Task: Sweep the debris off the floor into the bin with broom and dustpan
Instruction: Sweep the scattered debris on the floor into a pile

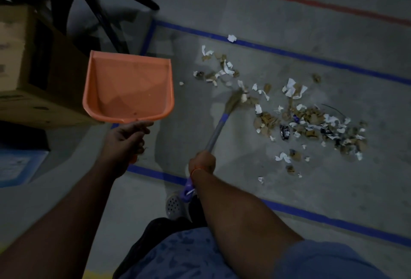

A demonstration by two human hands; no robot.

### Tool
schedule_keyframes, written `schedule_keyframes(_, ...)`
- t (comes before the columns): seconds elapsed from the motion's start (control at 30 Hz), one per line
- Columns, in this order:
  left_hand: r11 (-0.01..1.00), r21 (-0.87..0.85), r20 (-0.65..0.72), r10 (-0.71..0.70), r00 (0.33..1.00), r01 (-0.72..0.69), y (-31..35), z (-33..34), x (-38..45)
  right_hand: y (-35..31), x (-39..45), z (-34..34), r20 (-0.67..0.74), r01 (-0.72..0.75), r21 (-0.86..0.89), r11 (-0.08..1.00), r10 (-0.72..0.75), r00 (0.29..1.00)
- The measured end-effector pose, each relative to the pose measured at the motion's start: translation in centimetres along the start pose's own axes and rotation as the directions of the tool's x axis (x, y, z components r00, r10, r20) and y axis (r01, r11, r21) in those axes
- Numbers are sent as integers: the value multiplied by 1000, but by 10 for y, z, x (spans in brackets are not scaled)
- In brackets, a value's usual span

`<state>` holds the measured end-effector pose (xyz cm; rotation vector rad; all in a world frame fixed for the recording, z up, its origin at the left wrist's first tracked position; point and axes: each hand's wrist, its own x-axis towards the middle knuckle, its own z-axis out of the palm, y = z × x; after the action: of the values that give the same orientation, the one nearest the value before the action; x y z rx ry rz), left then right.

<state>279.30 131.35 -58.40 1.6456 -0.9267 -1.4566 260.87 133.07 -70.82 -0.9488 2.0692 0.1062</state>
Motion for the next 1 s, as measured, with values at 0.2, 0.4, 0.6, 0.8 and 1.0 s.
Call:
schedule_keyframes(0.2,1000,-8,23,11,1000,-11,14,8,2,13,-6,-9,-40,40,212,977,-32,999)
schedule_keyframes(0.4,998,4,49,63,997,-63,18,3,9,-16,-9,-14,2,169,190,967,-172,985)
schedule_keyframes(0.6,997,46,87,52,995,-57,21,-8,25,-27,-5,-18,69,136,240,961,-156,985)
schedule_keyframes(0.8,997,61,119,37,992,-44,38,-4,48,-27,0,-26,-15,-98,338,936,109,994)
schedule_keyframes(1.0,997,77,191,9,982,-24,45,-23,86,-52,-5,-15,-115,-140,409,902,203,972)
